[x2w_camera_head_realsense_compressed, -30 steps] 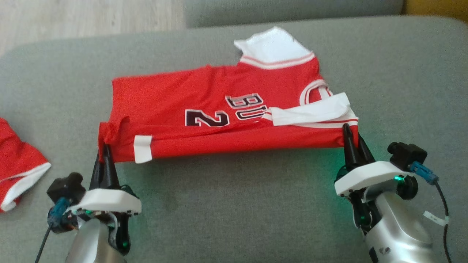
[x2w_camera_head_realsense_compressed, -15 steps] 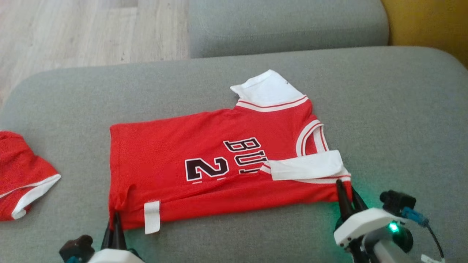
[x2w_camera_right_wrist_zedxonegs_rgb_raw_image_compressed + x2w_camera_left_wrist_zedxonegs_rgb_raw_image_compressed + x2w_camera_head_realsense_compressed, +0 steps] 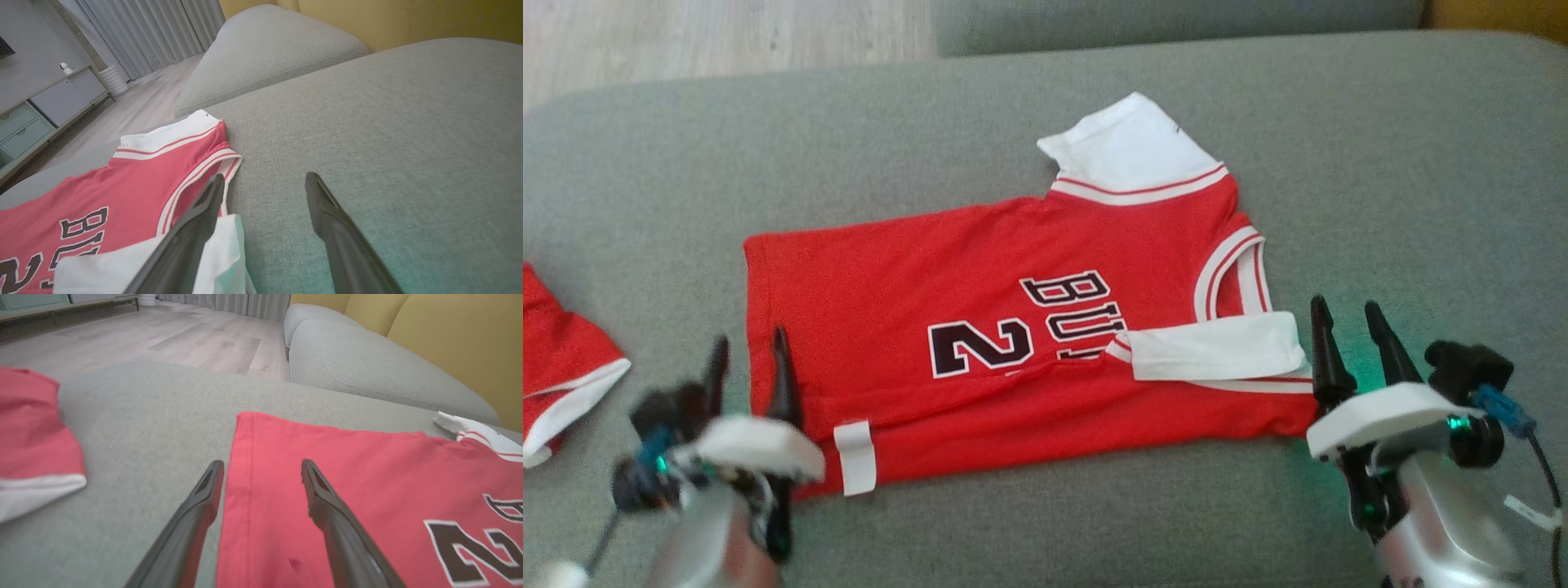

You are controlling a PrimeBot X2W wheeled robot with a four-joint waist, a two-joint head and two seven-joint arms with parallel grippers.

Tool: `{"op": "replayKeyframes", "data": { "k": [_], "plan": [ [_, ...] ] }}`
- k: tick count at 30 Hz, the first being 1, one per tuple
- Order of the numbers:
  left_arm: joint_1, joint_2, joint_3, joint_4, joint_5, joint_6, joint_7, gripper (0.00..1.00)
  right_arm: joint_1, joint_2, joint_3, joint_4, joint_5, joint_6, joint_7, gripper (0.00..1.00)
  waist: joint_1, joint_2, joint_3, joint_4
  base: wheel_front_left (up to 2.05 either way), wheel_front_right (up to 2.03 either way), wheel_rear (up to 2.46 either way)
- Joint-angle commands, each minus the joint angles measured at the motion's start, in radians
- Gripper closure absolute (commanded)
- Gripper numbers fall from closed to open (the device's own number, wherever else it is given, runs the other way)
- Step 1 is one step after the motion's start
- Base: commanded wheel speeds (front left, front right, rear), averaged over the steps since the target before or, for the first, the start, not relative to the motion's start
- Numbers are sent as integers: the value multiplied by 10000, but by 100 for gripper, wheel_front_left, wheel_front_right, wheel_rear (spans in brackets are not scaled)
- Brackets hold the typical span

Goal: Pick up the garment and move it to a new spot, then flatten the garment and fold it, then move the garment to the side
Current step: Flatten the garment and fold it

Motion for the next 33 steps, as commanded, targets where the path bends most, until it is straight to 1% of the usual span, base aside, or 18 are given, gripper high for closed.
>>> {"op": "replayKeyframes", "data": {
  "k": [1,4,5,8,9,11,14,16,19,22,24,29,30,31,32,33],
  "plan": [
    [-797,451,214,14,115,-47,-51,0,-445,127,128,-389,-152,33,-137,0,-1,0,308,0,0,0,0],
    [-1927,949,11,656,245,-137,128,0,-805,261,85,-615,-401,33,-138,0,-1,0,790,-50,0,0,0],
    [-2613,1276,-161,1072,265,-206,350,0,-1061,325,136,-717,-521,33,-138,0,-1,0,1109,-97,0,0,0],
    [-3445,1670,-589,1682,199,-278,1174,0,-1402,388,258,-723,-652,33,-138,0,-1,0,1525,-195,0,0,0],
    [-3700,1780,-762,1808,49,-288,1459,0,-1513,404,342,-712,-674,33,-138,0,-1,0,1639,-239,0,0,0],
    [-4090,2000,-1413,1826,-261,-294,1971,0,-1696,425,456,-699,-682,33,-138,0,-1,0,1837,-298,0,0,0],
    [-4445,2485,-2264,1767,-928,-297,2547,0,-1882,445,533,-682,-678,33,-138,0,-1,0,2066,-364,0,0,0],
    [-4550,2786,-2702,1737,-1324,-298,2765,0,-1956,453,584,-673,-670,33,-139,0,-1,0,2153,-418,0,0,0],
    [-4641,3166,-3065,1840,-1791,-299,2859,0,-2015,462,639,-711,-646,33,-139,0,-1,0,2252,-486,0,0,0],
    [-4712,3353,-3291,1973,-2069,-299,2696,0,-2050,466,625,-805,-632,33,-139,0,-1,0,2323,-508,0,0,0],
    [-4715,3376,-3361,2035,-2164,-299,2659,0,-2048,467,610,-829,-639,33,-139,0,-1,0,2342,-508,0,0,0],
    [-4741,3392,-3901,2121,-2707,-300,2650,0,-2110,470,597,-827,-703,33,-139,0,-1,0,2396,-458,0,0,0],
    [-4747,3374,-4051,2091,-2799,-300,2656,18,-2158,470,615,-802,-710,33,-139,0,-1,0,2401,-440,0,0,0],
    [-4739,3356,-4210,2056,-2907,-300,2695,96,-2216,470,614,-768,-699,33,-139,0,-1,0,2400,-416,0,0,0],
    [-4739,3356,-4338,2032,-3016,-300,2717,100,-2291,470,590,-725,-690,33,-139,0,-1,0,2403,-387,0,0,0],
    [-4752,3358,-4448,2007,-3135,-300,2736,100,-2390,451,554,-658,-684,33,-139,0,-1,0,2416,-349,0,0,0]
  ]
}}
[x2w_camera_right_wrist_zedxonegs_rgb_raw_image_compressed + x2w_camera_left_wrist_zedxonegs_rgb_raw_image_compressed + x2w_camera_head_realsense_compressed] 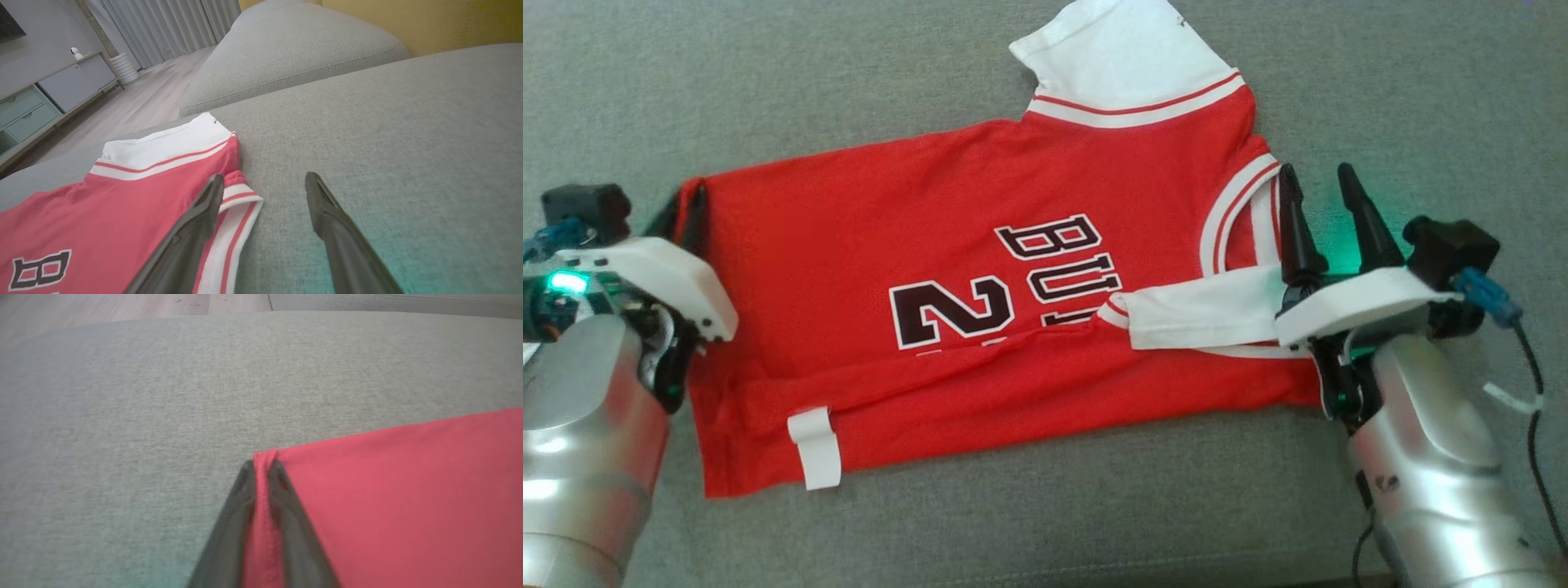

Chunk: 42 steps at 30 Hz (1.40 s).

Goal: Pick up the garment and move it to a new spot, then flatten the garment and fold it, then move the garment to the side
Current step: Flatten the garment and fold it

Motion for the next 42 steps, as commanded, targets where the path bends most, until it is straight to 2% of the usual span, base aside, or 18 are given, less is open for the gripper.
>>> {"op": "replayKeyframes", "data": {
  "k": [1,5,9,15,24,30,36,37,38,39,42],
  "plan": [
    [-219,479,76,-101,-162,18,25,100,-419,86,132,-139,-62,33,-112,0,1,0,26,79,0,0,0],
    [-451,480,-204,-212,-329,18,-520,100,-1248,-201,275,588,-163,33,-22,0,1,0,109,372,0,0,0],
    [-768,301,-492,-338,-307,18,-1245,100,-2490,-539,492,1478,-57,33,708,0,1,0,265,838,0,0,0],
    [-1270,-294,-1171,-465,-295,18,-1829,100,-4391,-1147,1129,2797,-312,33,1980,0,1,0,588,1729,0,0,0],
    [-1956,-1187,-2431,-485,-546,18,-2113,100,-6573,-1976,1971,4474,-552,33,3673,0,1,0,1186,2950,0,0,0],
    [-2190,-1654,-2922,-388,-1060,18,-2379,100,-7219,-2179,2313,5310,-873,33,4134,0,1,0,1389,3460,0,0,0],
    [-2271,-1784,-3252,-233,-1419,18,-2539,100,-7381,-2194,2473,5881,-892,33,4703,0,1,0,1481,3543,0,0,0],
    [-2288,-1790,-3293,-201,-1495,18,-2565,100,-7403,-2213,2471,5924,-899,33,4670,28,1,0,1491,3549,0,0,0],
    [-2304,-1794,-3337,-170,-1563,18,-2589,100,-7427,-2248,2484,5933,-937,33,4520,74,1,0,1492,3554,0,0,0],
    [-2313,-1793,-3383,-124,-1631,18,-2605,100,-7466,-2304,2452,5947,-980,33,4318,100,1,0,1493,3551,0,0,0],
    [-2339,-1738,-3535,12,-1778,18,-2646,100,-7518,-2357,2307,6034,-1083,33,3823,100,1,0,1480,3488,0,0,0]
  ]
}}
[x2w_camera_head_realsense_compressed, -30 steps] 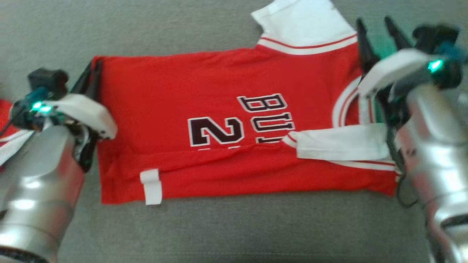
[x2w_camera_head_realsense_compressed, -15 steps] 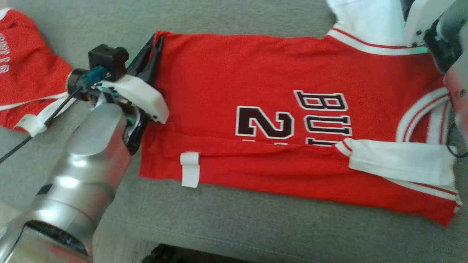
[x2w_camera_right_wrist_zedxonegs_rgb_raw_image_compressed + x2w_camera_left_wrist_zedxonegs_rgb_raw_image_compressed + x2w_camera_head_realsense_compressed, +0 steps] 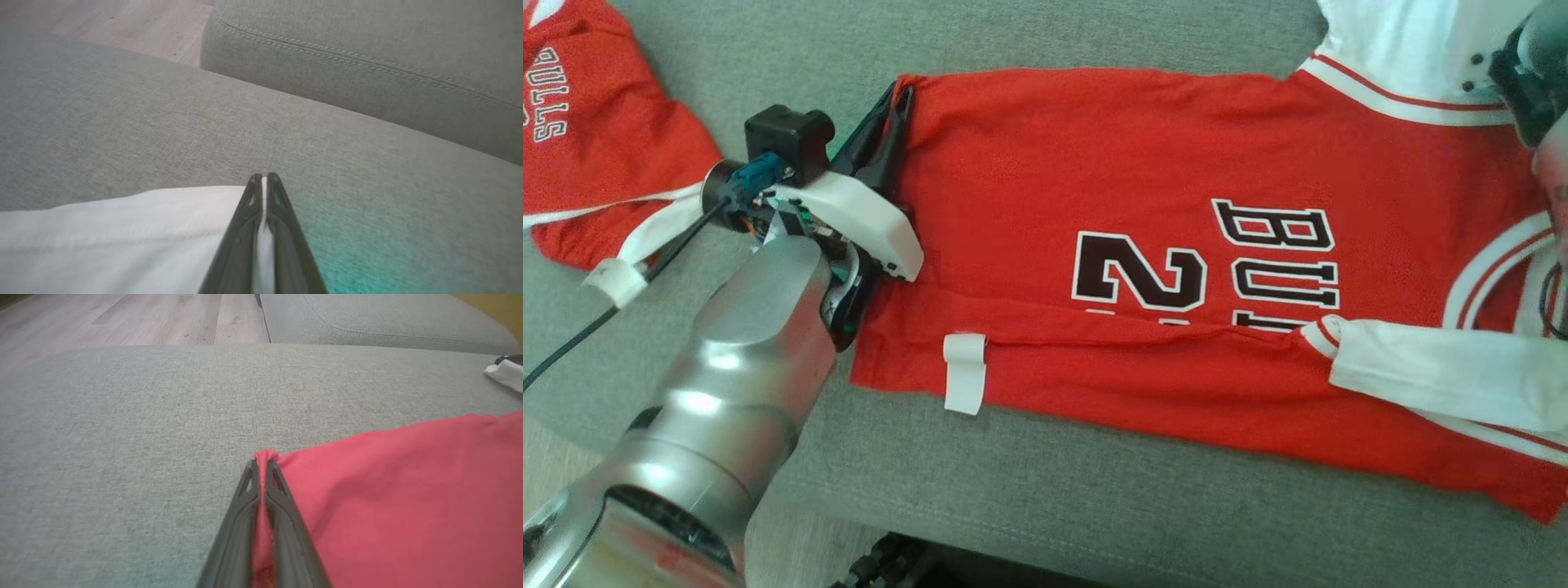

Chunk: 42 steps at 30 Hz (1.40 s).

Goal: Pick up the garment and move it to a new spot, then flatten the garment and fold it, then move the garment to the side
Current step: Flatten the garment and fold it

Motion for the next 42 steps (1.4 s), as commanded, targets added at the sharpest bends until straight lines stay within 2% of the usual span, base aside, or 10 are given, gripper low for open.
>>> {"op": "replayKeyframes", "data": {
  "k": [1,6,9,16,28,37,39,40,41,42],
  "plan": [
    [-433,437,146,-39,-103,18,-146,100,80,-30,-18,-85,-148,33,-324,100,0,0,-23,-51,0,0,0],
    [-626,612,358,-94,-239,17,-201,100,-239,-49,-419,-179,-552,33,-2016,100,0,0,-121,-227,0,0,0],
    [-734,842,1488,-985,316,273,-208,100,-516,20,-866,-429,-862,33,-3568,100,0,0,-245,-412,0,0,0],
    [249,1074,3259,-2046,1670,481,-210,100,-54,535,-1650,-1329,-766,33,-4025,100,0,0,-747,-1028,0,0,0],
    [3701,946,5980,-2576,3316,445,-211,100,5722,1003,-1301,-5560,1905,33,-4034,100,0,0,-2107,-2339,0,0,0],
    [5382,460,7332,-2920,4172,326,-212,100,8389,1249,-1366,-6854,3108,33,-4035,100,0,0,-2688,-2659,0,0,0],
    [5557,297,7579,-2932,4357,298,-212,62,8687,1350,-1258,-6917,3339,33,-4035,100,0,0,-2743,-2686,0,0,0],
    [5623,230,7705,-2955,4458,284,-212,34,8782,1386,-1172,-6920,3426,33,-4035,100,0,0,-2771,-2705,0,0,0],
    [5683,147,7844,-3000,4556,284,-212,0,8846,1415,-1120,-6923,3495,33,-4035,79,0,0,-2802,-2717,0,0,0],
    [5737,70,7979,-3086,4679,297,-212,0,8898,1436,-1076,-6919,3537,33,-4035,0,0,0,-2846,-2718,0,0,0]
  ]
}}
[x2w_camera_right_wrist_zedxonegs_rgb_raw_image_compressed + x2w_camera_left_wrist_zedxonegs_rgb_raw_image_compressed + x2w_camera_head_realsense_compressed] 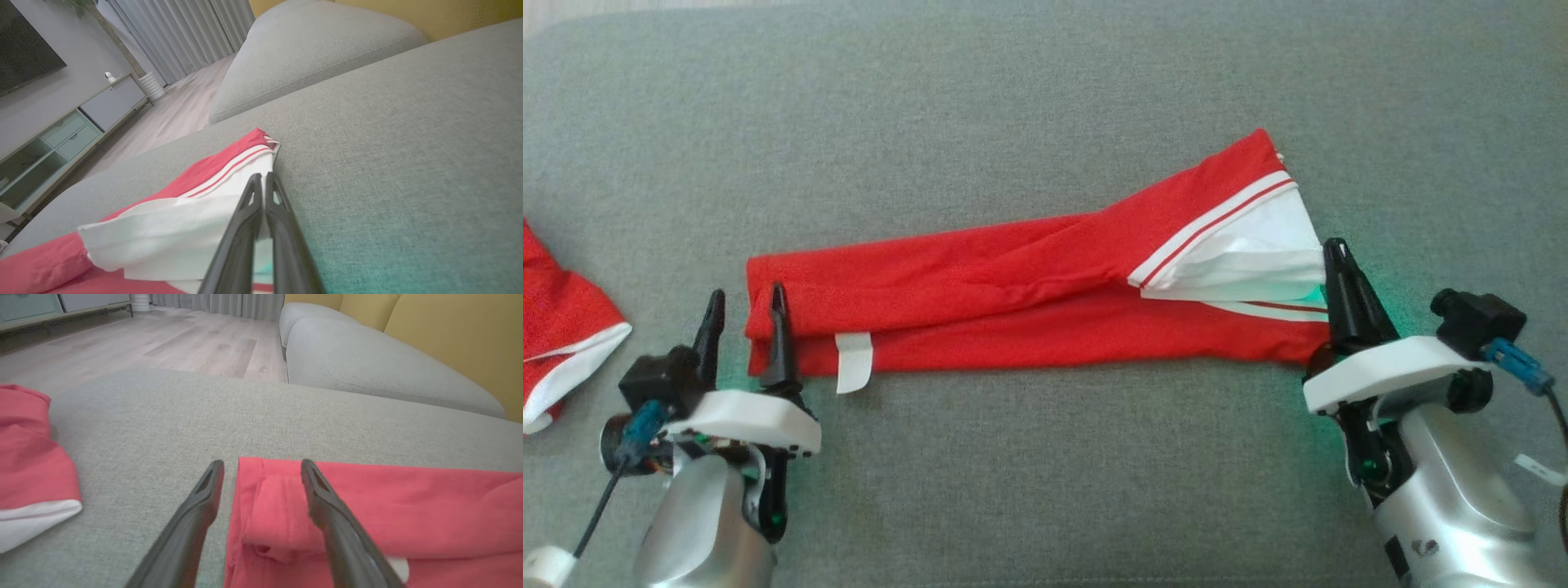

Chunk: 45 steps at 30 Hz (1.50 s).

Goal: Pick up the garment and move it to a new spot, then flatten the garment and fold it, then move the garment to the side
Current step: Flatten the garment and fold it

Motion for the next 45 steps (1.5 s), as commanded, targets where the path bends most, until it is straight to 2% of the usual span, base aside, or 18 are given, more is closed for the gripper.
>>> {"op": "replayKeyframes", "data": {
  "k": [1,4,11,15,18,21,27,33,39,45],
  "plan": [
    [12,139,551,-433,218,33,-95,0,-36,88,136,-362,69,33,-66,0,1,-1,-103,-6,0,0,0],
    [310,-73,1017,-831,595,126,-95,0,92,125,-199,-746,-378,33,-66,0,1,-1,-312,-10,0,0,0],
    [1558,-571,1776,-1828,1447,390,-95,0,1097,831,-1458,-1316,-2296,33,-66,0,1,-1,-1091,38,0,0,0],
    [2542,-794,2072,-2222,1622,371,-95,0,1858,1052,-1861,-1465,-3121,33,-66,0,1,-1,-1715,84,0,0,0],
    [3169,-877,2147,-2388,1686,357,-95,0,2370,1103,-1911,-1391,-3359,33,-66,0,1,-1,-2133,138,0,0,0],
    [3684,-910,2084,-2616,1710,336,-95,0,2699,1111,-1854,-1312,-3123,33,-66,0,1,-1,-2378,180,0,0,0],
    [4276,-920,1581,-2912,1065,568,-95,0,2973,1115,-1741,-1164,-2870,33,-66,0,1,-1,-2545,232,0,0,0],
    [4239,-921,1151,-2960,908,584,-95,0,2787,1116,-1763,-869,-2889,33,-66,0,1,-1,-2333,363,0,0,0],
    [4056,-922,919,-2897,759,540,-95,0,1958,1116,-1877,-379,-3103,33,-66,0,1,-1,-1918,593,0,0,0],
    [3605,-922,435,-2807,443,584,-95,0,183,1116,-2115,1332,-3499,33,-66,0,1,-1,-1156,1032,0,0,0]
  ]
}}
